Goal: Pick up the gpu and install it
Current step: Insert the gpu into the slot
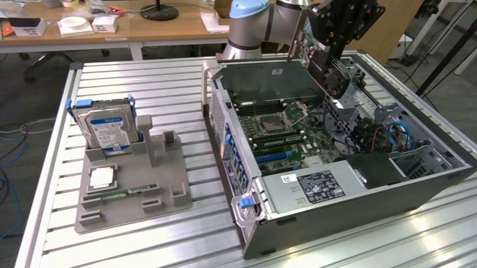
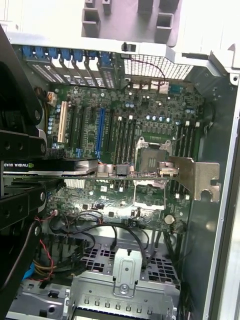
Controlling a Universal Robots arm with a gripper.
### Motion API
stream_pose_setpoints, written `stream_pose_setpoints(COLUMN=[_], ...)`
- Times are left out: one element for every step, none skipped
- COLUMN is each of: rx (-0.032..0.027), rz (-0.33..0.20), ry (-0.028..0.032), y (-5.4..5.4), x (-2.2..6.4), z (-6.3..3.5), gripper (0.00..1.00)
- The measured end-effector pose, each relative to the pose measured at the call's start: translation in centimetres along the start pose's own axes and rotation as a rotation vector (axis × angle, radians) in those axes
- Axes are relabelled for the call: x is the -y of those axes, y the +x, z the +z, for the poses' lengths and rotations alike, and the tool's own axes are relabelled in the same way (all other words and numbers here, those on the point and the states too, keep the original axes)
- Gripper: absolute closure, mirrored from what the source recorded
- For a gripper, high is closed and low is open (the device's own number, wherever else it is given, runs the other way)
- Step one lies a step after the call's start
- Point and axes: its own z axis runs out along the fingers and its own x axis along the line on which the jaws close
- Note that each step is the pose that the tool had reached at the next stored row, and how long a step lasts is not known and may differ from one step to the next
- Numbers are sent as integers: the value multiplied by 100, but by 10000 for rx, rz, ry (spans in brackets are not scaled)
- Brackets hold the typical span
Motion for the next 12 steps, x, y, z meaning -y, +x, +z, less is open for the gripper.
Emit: stream_pose_setpoints(rx=[0,0,0,-1,-1,-1,-1,-1,-1,-2,-2,-2], rz=[-18,-35,-53,-70,-88,-105,-122,-139,-157,-173,-190,-207], ry=[-1,-1,-1,-2,-3,-3,-4,-5,-5,-6,-6,-6], y=[0,0,0,0,0,0,0,0,0,0,0,0], x=[0,0,0,0,0,0,0,0,0,0,0,0], z=[0,0,0,0,0,0,0,0,0,0,0,0], gripper=[75,75,75,75,75,75,75,75,75,75,75,75])
